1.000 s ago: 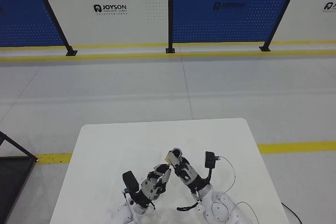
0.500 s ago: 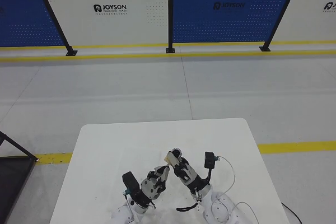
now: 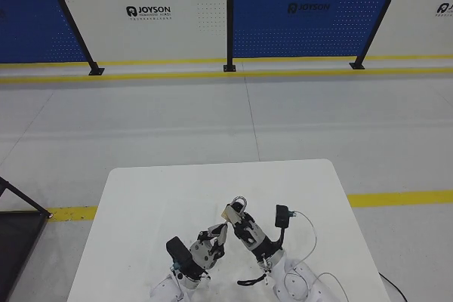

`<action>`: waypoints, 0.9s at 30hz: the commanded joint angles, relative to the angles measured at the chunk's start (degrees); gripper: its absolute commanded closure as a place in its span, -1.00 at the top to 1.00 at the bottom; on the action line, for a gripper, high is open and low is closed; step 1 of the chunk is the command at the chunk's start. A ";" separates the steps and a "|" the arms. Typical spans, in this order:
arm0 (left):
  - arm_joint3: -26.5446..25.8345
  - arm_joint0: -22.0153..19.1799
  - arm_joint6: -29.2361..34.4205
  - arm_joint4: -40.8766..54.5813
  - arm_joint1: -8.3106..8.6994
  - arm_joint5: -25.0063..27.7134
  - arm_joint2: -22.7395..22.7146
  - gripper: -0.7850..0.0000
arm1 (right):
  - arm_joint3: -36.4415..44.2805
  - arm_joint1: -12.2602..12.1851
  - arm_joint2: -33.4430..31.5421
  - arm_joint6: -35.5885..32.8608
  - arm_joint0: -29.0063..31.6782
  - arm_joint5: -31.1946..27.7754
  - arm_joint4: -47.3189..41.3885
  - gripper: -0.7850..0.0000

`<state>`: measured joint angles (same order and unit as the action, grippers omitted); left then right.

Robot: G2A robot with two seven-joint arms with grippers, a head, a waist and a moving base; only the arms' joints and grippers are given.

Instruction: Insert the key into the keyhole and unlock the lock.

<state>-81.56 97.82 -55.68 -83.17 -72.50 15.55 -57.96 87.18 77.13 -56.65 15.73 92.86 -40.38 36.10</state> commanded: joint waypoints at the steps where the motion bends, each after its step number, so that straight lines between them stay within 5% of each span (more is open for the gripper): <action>1: 0.00 -0.06 -0.32 -0.01 0.00 -0.38 0.05 -1.00 | 0.01 0.00 0.00 0.08 0.02 0.00 -0.04 -1.00; 2: 0.04 -0.04 -0.57 0.03 0.00 -0.70 0.07 -1.00 | 0.01 0.00 0.00 0.10 0.03 0.00 -0.03 -1.00; 3: 0.09 -0.01 -0.76 0.40 -0.02 -0.39 0.19 -0.77 | 0.02 -0.01 -0.03 0.10 0.02 -0.01 -0.04 -1.00; 4: 0.17 0.00 -0.75 1.00 -0.02 0.13 0.26 -0.32 | 0.03 -0.02 -0.09 0.12 0.03 -0.03 -0.09 -1.00; 5: 0.16 0.00 -0.66 1.66 -0.01 0.91 0.28 0.59 | 0.02 -0.03 -0.17 0.17 0.03 -0.07 -0.20 -1.00; 6: 0.12 0.07 -0.68 2.48 0.02 1.71 0.22 1.00 | -0.01 -0.04 -0.32 0.31 0.00 0.00 -0.30 -1.00; 13: -2.43 2.39 2.67 7.94 1.47 12.71 -3.52 1.00 | -0.81 0.06 -0.88 0.91 -0.63 1.72 -1.12 -1.00; 19: -7.58 8.12 5.99 12.40 4.24 17.81 -16.41 1.00 | -4.75 0.93 2.34 -6.43 -4.81 9.41 -2.19 -1.00; 27: -8.20 12.61 9.60 16.91 6.12 17.13 -30.29 1.00 | -12.93 4.24 13.44 -20.51 -13.14 23.34 -1.10 -1.00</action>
<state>-89.97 110.11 -46.35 -66.71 -66.50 32.24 -87.24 75.30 80.89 -44.69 -3.20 80.86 -18.64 35.08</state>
